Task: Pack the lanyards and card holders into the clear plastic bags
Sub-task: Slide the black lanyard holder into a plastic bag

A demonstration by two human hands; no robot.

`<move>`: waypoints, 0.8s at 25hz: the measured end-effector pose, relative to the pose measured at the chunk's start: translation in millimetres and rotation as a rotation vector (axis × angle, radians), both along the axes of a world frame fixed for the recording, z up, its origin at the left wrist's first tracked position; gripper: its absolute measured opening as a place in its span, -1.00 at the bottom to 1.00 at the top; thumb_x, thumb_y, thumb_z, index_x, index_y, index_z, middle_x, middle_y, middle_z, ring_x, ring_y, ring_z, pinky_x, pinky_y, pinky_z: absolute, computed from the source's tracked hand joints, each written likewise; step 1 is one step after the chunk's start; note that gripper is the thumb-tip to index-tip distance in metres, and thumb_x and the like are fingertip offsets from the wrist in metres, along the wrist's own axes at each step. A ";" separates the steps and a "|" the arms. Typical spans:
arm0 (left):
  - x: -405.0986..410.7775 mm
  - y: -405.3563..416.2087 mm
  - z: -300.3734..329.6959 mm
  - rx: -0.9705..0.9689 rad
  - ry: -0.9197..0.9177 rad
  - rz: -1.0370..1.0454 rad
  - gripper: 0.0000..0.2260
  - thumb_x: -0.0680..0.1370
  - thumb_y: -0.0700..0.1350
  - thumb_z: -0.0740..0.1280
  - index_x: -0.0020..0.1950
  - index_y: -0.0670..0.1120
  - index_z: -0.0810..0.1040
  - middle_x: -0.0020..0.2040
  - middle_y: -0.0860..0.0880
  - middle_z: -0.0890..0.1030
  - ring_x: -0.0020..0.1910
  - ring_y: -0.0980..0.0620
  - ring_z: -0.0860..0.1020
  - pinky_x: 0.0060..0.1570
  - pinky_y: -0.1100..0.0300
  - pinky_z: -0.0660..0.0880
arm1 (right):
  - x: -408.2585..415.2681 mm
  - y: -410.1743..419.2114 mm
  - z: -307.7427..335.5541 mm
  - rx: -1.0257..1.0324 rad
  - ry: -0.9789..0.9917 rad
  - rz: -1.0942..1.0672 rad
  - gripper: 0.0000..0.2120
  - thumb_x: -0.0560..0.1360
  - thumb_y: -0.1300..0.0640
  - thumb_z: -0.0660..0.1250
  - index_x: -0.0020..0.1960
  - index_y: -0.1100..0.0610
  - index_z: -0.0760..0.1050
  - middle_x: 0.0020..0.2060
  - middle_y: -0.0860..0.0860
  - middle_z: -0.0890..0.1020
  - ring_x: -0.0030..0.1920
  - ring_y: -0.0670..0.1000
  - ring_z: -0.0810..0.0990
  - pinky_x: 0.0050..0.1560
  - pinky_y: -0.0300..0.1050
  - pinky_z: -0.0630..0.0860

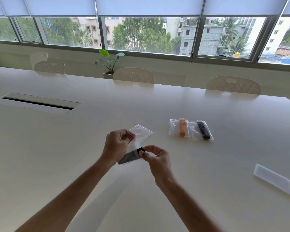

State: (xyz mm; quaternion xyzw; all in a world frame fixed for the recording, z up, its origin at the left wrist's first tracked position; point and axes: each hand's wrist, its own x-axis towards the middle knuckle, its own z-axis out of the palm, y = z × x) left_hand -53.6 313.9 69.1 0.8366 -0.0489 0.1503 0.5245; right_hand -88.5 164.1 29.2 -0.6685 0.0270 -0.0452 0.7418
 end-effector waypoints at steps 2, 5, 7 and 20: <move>-3.6 -5.4 0.6 -0.016 -0.039 0.005 -0.83 0.50 -0.18 0.39 -0.27 0.02 0.65 -0.31 0.10 0.67 -0.28 0.21 0.60 -0.22 0.37 0.52 | -0.8 4.4 -2.8 0.026 -0.017 -0.014 -0.90 0.34 0.25 0.51 -0.27 0.07 0.65 -0.14 -0.02 0.70 -0.11 -0.15 0.63 -0.11 -0.35 0.44; -8.5 -11.1 0.5 -0.046 -0.087 0.037 -0.82 0.50 -0.19 0.39 -0.28 0.02 0.64 -0.31 0.10 0.66 -0.29 0.23 0.59 -0.24 0.40 0.49 | -0.8 7.7 -5.9 0.075 -0.013 0.009 -0.94 0.33 0.26 0.51 -0.26 0.12 0.68 -0.01 0.02 0.68 -0.02 -0.08 0.65 -0.05 -0.27 0.49; -12.4 -13.1 -0.2 -0.051 -0.116 0.062 -0.81 0.49 -0.21 0.39 -0.29 0.02 0.63 -0.31 0.13 0.65 -0.28 0.27 0.58 -0.27 0.46 0.46 | 1.6 4.9 -9.8 -0.005 -0.005 0.047 -0.95 0.35 0.24 0.50 -0.24 0.11 0.69 -0.07 0.03 0.71 -0.10 -0.05 0.68 -0.08 -0.20 0.53; -28.4 -27.5 -10.8 0.129 -0.331 -0.011 -0.89 0.48 -0.24 0.39 -0.20 -0.06 0.64 -0.22 0.09 0.64 -0.13 0.12 0.59 -0.08 0.31 0.47 | 10.0 -8.4 -4.9 -0.351 -0.305 0.024 -0.92 0.42 0.10 0.43 -0.09 0.03 0.67 -0.10 -0.13 0.71 -0.03 -0.17 0.65 0.02 -0.26 0.50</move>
